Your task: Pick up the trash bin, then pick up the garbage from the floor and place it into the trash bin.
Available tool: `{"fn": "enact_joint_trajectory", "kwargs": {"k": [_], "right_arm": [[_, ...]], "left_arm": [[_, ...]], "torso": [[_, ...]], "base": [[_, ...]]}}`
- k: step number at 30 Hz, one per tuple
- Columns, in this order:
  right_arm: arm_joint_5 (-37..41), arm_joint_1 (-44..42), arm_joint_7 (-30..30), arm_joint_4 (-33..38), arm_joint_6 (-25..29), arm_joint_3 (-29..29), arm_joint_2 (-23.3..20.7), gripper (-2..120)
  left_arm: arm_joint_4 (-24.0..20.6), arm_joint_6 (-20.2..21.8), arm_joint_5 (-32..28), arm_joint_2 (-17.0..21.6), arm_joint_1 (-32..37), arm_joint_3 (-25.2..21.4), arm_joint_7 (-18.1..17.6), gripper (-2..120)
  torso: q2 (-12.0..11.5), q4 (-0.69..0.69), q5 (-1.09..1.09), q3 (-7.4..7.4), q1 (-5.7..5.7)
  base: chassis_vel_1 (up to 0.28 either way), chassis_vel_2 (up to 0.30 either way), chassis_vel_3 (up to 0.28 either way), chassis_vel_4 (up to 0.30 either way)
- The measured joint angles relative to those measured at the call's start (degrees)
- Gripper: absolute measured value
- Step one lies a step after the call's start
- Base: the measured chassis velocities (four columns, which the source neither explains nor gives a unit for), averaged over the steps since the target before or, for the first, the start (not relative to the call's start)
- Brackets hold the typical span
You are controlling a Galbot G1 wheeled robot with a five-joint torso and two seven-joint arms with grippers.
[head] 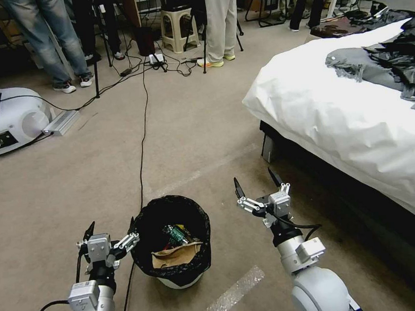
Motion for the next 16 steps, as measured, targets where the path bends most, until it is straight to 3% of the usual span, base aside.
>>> {"fn": "enact_joint_trajectory", "kwargs": {"k": [16], "right_arm": [[0.00,0.00,-0.06,-0.06,0.05,0.01,-0.03,100]], "left_arm": [[0.00,0.11,-0.06,0.00,-0.02,0.00,-0.06,100]], "torso": [[0.00,0.00,0.00,0.00,0.00]], "base": [[0.000,0.000,0.000,0.000]]}}
